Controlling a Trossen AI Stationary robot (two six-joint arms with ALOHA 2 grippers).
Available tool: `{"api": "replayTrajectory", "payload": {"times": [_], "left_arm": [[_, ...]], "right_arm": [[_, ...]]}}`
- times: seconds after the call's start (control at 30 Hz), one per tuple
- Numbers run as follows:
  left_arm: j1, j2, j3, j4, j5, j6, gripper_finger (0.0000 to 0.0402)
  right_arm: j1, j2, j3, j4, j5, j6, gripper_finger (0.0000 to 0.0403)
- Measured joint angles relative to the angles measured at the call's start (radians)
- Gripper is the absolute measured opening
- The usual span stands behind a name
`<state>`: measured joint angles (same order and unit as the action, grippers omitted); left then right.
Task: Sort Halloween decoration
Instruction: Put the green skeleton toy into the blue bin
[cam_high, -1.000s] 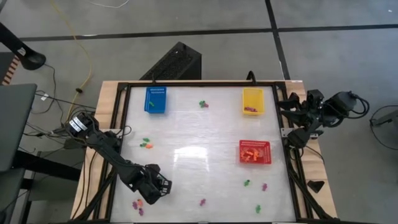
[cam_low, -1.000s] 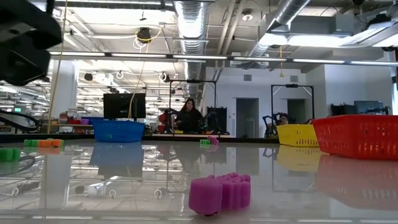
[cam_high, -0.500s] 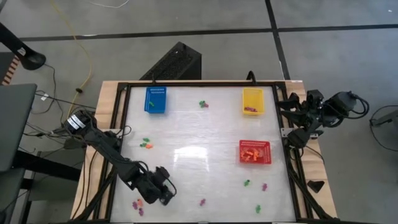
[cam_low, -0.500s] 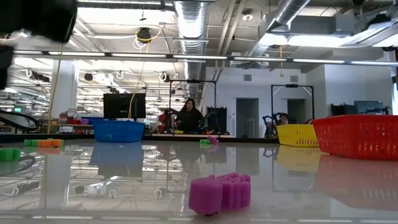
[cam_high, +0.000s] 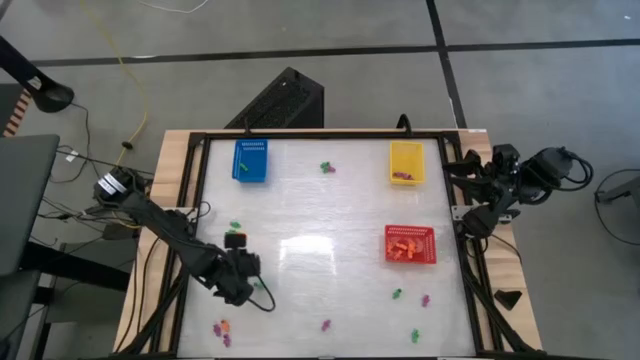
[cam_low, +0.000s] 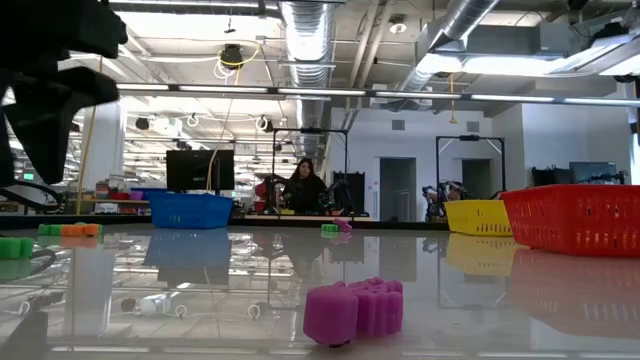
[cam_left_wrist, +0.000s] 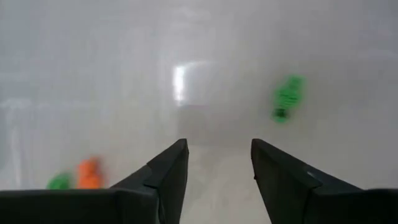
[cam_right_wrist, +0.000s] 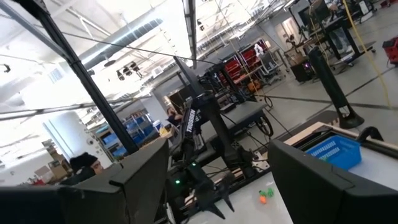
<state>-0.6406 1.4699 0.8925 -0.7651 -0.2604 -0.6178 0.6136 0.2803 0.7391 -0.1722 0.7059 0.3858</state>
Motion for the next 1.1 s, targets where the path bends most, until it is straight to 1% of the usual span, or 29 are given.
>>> {"api": "replayTrajectory", "payload": {"times": [0.07,0.2,0.23,0.37,0.4,0.57,0.8,0.93,1.0,1.1], "left_arm": [[0.022,0.004,0.000,0.031,0.071,0.093,0.0170],[0.053,0.004,0.000,0.056,0.126,0.193,0.0171],[0.059,0.004,-0.002,0.064,0.138,0.208,0.0171],[0.102,0.004,-0.040,0.194,0.261,0.218,0.0171],[0.109,0.004,-0.048,0.214,0.275,0.218,0.0171],[0.137,0.004,-0.083,0.232,0.273,0.210,0.0171],[0.135,0.004,-0.138,0.352,0.308,0.188,0.0171],[0.119,0.004,-0.146,0.359,0.282,0.192,0.0171],[0.116,0.025,-0.146,0.373,0.275,0.196,0.0171],[0.115,0.081,-0.142,0.398,0.298,0.186,0.0171]], "right_arm": [[0.000,0.000,0.000,0.001,0.000,0.012,0.0304],[0.000,0.000,0.000,0.001,0.001,0.028,0.0304],[0.000,0.000,0.000,0.001,0.001,0.028,0.0304],[0.000,0.000,0.000,0.003,0.023,0.028,0.0304],[0.000,0.000,0.000,0.003,0.029,0.028,0.0304],[0.000,0.000,0.000,0.002,0.030,0.027,0.0304],[0.000,0.000,0.000,0.001,0.030,0.026,0.0304],[0.000,0.000,0.000,0.001,0.030,0.025,0.0304],[0.000,0.000,0.000,0.001,0.033,0.024,0.0304],[0.000,0.000,0.000,0.001,0.035,0.024,0.0304]]}}
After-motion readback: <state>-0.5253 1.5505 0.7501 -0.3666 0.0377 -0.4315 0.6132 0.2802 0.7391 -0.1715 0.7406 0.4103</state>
